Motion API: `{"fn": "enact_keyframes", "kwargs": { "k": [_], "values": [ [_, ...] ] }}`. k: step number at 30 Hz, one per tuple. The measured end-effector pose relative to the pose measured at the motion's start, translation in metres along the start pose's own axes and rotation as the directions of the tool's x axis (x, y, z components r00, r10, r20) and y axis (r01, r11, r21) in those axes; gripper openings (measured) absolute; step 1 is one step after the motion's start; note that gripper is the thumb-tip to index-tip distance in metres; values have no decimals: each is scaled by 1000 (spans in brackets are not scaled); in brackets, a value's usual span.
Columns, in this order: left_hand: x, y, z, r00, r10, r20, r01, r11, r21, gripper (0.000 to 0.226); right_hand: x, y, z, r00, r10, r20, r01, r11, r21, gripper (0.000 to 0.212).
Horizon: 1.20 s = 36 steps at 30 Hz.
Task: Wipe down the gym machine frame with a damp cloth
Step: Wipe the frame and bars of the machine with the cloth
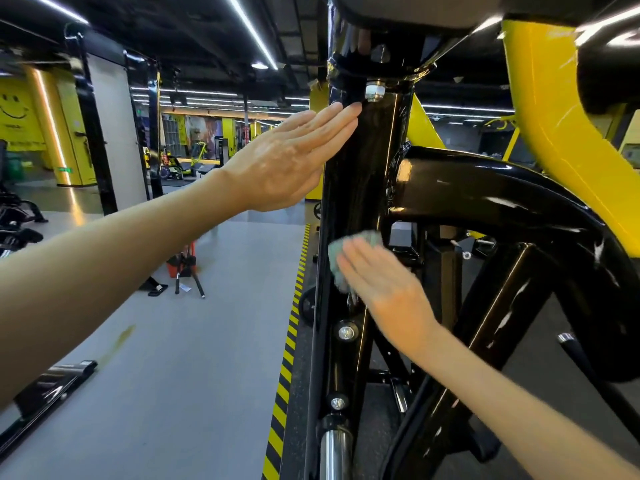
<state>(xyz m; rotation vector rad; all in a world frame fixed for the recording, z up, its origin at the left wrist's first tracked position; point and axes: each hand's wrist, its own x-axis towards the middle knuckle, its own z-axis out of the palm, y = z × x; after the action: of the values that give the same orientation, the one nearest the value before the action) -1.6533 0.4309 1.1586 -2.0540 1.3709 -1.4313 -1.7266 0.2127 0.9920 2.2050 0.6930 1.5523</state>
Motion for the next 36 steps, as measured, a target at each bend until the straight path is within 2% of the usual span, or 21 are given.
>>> {"fn": "enact_keyframes", "kwargs": {
  "k": [3, 6, 9, 12, 15, 18, 20, 22, 24, 27, 29, 33, 36],
  "values": [
    [1, 0, 0, 1000, -3, -7, 3, 1000, -8, 64, -62, -26, 8, 972, -124, 200, 125, 992, 11, 46],
    [2, -1, 0, 1000, 6, -10, -6, 1000, -5, 64, -68, -24, 8, 953, -149, 263, 139, 989, 53, 46],
    [1, -2, -1, 1000, 16, -5, -15, 1000, 3, 64, -39, -7, 0, 957, -186, 222, 179, 983, 50, 45],
    [0, 1, -1, 1000, 4, -9, -4, 1000, -7, 63, 3, 14, -11, 992, -69, 105, 64, 997, 46, 42],
    [1, 3, -2, 1000, -10, 0, 10, 1000, -25, 62, 36, 27, -18, 996, 83, 11, -83, 997, 1, 43],
    [0, 3, -1, 1000, -15, 8, 16, 1000, -24, 62, 26, 16, -11, 992, 124, -29, -123, 992, 27, 44],
    [0, 3, -2, 1000, -14, 7, 14, 1000, -23, 61, -5, -4, -4, 999, 43, 18, -43, 998, 42, 46],
    [0, 4, -2, 1000, -14, 5, 14, 1000, -28, 61, -45, -23, 3, 990, -71, 120, 69, 997, 23, 44],
    [0, 2, -2, 1000, -10, 7, 10, 1000, -28, 61, -70, -31, 8, 968, -124, 219, 121, 992, 24, 46],
    [0, 1, -3, 1000, -2, 7, 2, 1000, -19, 60, -61, -19, 8, 954, -178, 243, 176, 984, 31, 46],
    [1, 1, -4, 1000, 7, 16, -7, 1000, -21, 60, -31, -5, 0, 960, -193, 202, 188, 981, 46, 47],
    [0, -3, -9, 999, 26, 26, -27, 1000, 14, 61, 52, 35, -23, 1000, -10, 28, 10, 1000, 21, 45],
    [1, -8, -12, 1000, 8, 14, -9, 998, 60, 61, 99, 63, -39, 988, 146, -52, -146, 989, -10, 48]
  ]
}}
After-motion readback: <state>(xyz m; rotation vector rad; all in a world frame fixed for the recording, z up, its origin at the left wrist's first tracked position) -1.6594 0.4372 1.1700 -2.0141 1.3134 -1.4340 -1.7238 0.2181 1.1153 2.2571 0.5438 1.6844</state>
